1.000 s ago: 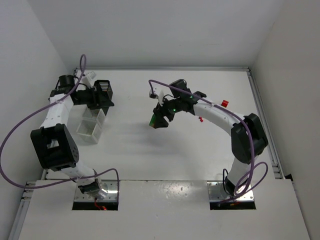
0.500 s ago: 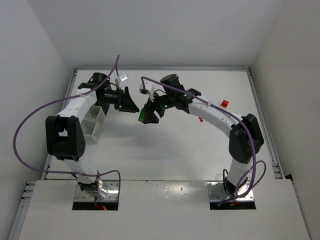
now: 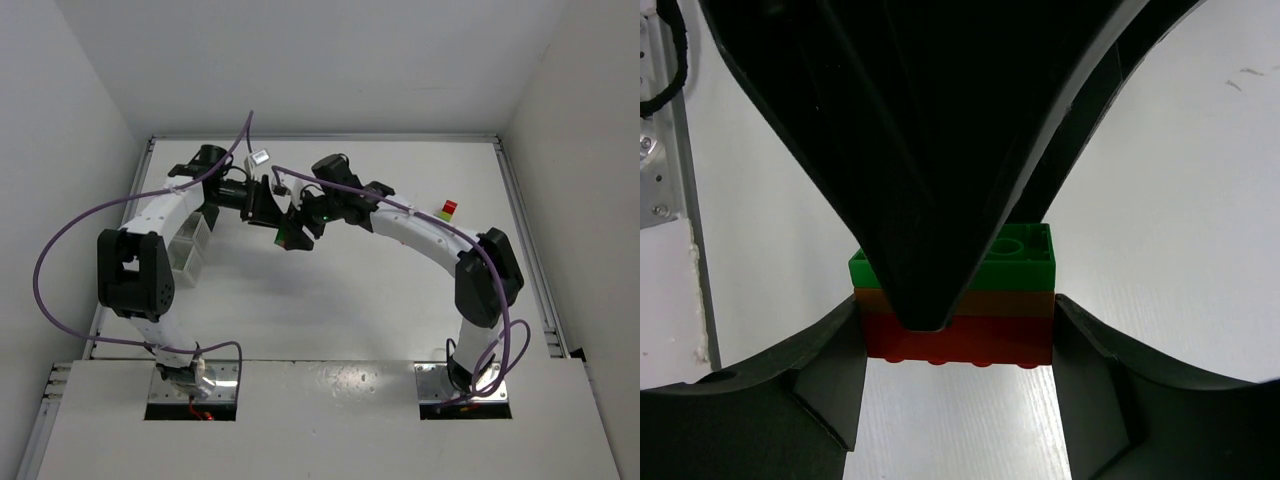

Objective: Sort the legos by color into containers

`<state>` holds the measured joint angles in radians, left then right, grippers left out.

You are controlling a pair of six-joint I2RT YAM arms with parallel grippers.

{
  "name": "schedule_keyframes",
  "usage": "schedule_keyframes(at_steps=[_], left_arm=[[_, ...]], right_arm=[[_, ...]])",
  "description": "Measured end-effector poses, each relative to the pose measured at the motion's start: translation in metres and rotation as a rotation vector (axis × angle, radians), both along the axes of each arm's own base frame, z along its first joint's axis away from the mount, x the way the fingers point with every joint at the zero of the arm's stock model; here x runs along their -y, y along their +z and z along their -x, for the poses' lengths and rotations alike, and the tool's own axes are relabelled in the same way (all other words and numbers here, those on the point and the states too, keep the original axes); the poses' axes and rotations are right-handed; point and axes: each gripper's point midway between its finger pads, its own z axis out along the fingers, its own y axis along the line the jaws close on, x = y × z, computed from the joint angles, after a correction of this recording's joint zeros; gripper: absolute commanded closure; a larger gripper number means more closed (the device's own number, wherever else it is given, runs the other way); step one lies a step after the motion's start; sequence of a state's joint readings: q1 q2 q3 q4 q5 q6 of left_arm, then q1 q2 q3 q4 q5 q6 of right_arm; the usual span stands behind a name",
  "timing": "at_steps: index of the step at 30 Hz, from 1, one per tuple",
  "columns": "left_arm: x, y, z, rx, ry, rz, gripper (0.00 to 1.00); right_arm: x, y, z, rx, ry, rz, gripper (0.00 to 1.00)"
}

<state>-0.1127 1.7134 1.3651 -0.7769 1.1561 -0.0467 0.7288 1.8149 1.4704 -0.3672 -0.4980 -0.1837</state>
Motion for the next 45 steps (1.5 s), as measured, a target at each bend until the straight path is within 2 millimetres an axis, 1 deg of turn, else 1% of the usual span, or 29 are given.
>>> schedule_keyframes(at_steps=[1, 5, 6, 9, 13, 16, 18, 22, 25, 28, 29, 30, 35, 39, 41, 45], left_arm=[[0.001, 0.000, 0.000, -0.001, -0.002, 0.000, 0.36], [0.001, -0.003, 0.000, 0.001, 0.000, -0.013, 0.53], [0.000, -0.005, -0.002, 0.004, 0.003, -0.019, 0.60], [-0.003, -0.005, -0.003, -0.013, 0.019, -0.021, 0.67], [-0.011, -0.004, -0.007, -0.025, 0.046, -0.012, 0.71], [-0.021, -0.001, -0.013, -0.039, 0.072, 0.004, 0.71], [-0.036, 0.004, -0.027, -0.016, 0.117, 0.002, 0.71], [-0.080, 0.022, -0.062, 0.077, 0.240, -0.012, 0.71], [-0.103, 0.031, -0.077, 0.125, 0.307, -0.041, 0.71], [-0.123, 0.031, -0.093, 0.166, 0.382, -0.113, 0.71], [-0.130, 0.029, -0.098, 0.174, 0.412, -0.140, 0.68], [-0.138, 0.026, -0.104, 0.179, 0.443, -0.173, 0.67], [-0.177, 0.006, -0.127, 0.192, 0.604, -0.344, 0.67], [-0.205, -0.001, -0.139, 0.203, 0.713, -0.447, 0.67], [-0.215, -0.002, -0.144, 0.212, 0.752, -0.482, 0.67], [-0.227, -0.004, -0.150, 0.220, 0.807, -0.527, 0.67]], right_arm=[[0.000, -0.001, 0.000, -0.001, -0.001, 0.002, 1.00], [0.000, -0.001, 0.000, -0.002, 0.000, 0.002, 1.00], [0.000, -0.001, -0.001, -0.001, 0.000, 0.001, 1.00], [0.001, -0.002, -0.002, 0.004, -0.005, 0.009, 1.00], [-0.002, -0.001, -0.006, 0.032, -0.005, 0.000, 1.00], [-0.005, -0.002, -0.010, 0.065, -0.005, -0.020, 1.00], [0.005, -0.013, -0.006, 0.040, -0.017, 0.010, 1.00], [0.028, -0.041, 0.006, -0.023, -0.040, 0.091, 1.00], [0.036, -0.052, 0.012, -0.050, -0.045, 0.124, 1.00], [0.037, -0.051, 0.011, -0.044, -0.050, 0.128, 1.00], [0.038, -0.050, 0.010, -0.040, -0.051, 0.127, 1.00], [0.038, -0.049, 0.010, -0.038, -0.051, 0.126, 1.00], [0.038, -0.048, 0.009, -0.033, -0.054, 0.126, 1.00], [0.038, -0.048, 0.009, -0.028, -0.051, 0.127, 1.00], [0.038, -0.048, 0.009, -0.027, -0.050, 0.127, 1.00], [0.038, -0.048, 0.009, -0.025, -0.049, 0.128, 1.00]])
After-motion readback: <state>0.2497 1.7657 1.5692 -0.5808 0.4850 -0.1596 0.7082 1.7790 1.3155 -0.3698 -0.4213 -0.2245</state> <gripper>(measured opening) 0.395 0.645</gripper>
